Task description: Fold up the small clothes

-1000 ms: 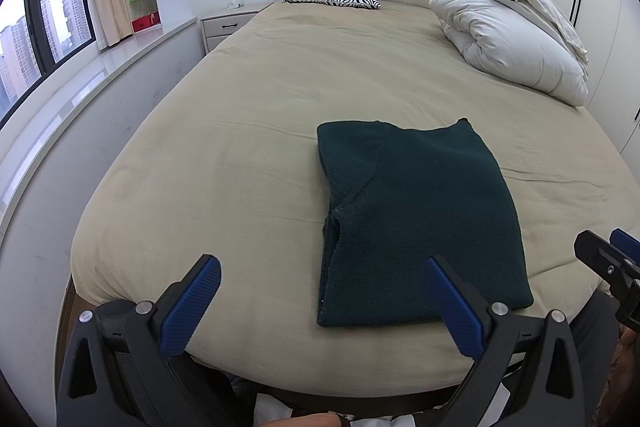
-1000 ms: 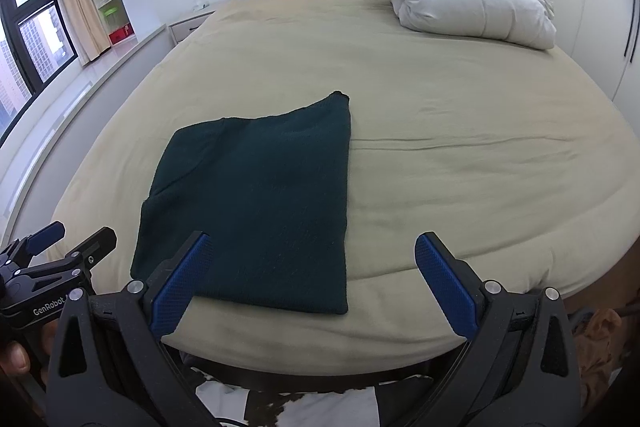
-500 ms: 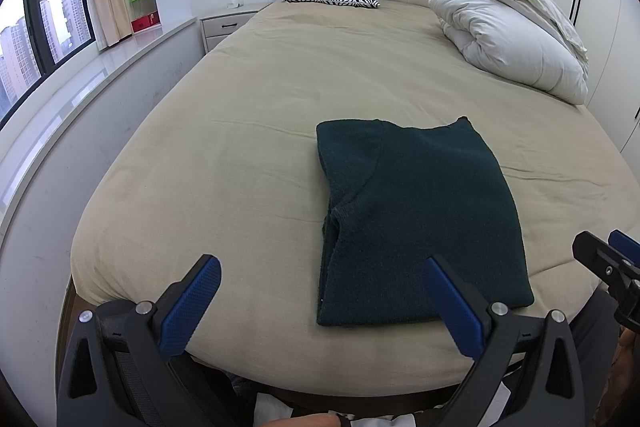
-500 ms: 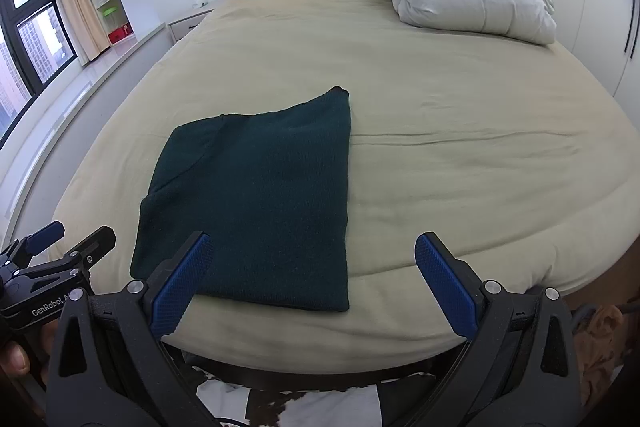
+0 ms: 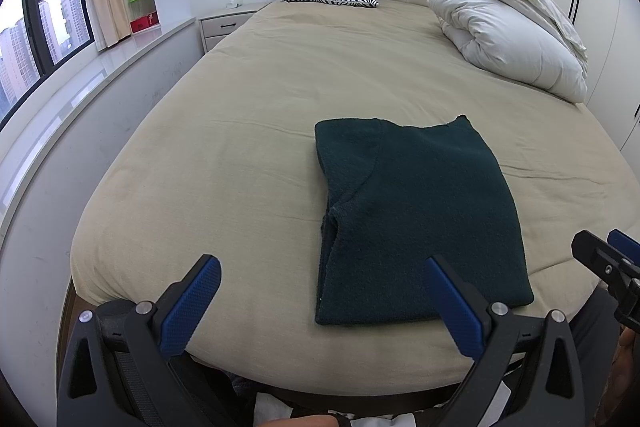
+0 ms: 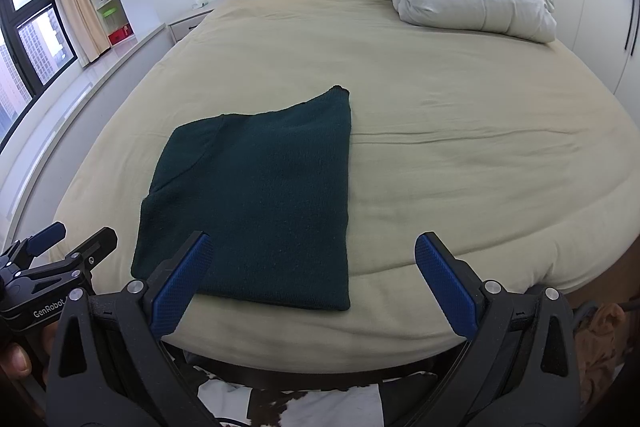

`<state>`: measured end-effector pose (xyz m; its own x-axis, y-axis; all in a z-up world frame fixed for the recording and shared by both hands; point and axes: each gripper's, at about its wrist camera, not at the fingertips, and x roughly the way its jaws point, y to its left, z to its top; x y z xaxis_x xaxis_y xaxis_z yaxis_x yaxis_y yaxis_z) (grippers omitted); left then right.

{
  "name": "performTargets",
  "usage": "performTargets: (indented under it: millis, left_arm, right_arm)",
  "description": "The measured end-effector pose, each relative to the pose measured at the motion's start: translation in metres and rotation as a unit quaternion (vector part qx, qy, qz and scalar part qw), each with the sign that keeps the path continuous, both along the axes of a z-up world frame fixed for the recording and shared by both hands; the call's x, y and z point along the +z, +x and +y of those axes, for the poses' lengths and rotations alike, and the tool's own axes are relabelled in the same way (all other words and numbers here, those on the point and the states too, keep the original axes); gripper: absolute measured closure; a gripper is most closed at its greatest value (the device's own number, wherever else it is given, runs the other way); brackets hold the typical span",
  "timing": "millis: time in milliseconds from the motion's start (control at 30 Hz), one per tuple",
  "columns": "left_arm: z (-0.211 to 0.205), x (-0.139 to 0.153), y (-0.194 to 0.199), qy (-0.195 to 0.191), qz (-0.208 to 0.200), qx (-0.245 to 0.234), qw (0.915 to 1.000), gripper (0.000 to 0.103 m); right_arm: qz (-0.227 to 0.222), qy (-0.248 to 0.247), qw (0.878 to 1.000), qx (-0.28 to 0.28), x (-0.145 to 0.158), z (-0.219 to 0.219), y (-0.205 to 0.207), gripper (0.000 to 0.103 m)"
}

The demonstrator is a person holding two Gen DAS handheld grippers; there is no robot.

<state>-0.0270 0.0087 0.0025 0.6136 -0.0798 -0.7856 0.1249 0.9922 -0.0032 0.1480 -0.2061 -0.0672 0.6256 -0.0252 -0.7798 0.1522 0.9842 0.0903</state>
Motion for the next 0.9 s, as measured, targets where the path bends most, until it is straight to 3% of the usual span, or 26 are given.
performTargets:
  millis: [900]
  left_arm:
    - [0.0088,-0.0050,0.0062,0.005,0.010,-0.010,0.9999,0.000]
  right_arm:
    - [0.003,0.003,1.000,0.000,-0.0020,0.0050,0.0014,0.000]
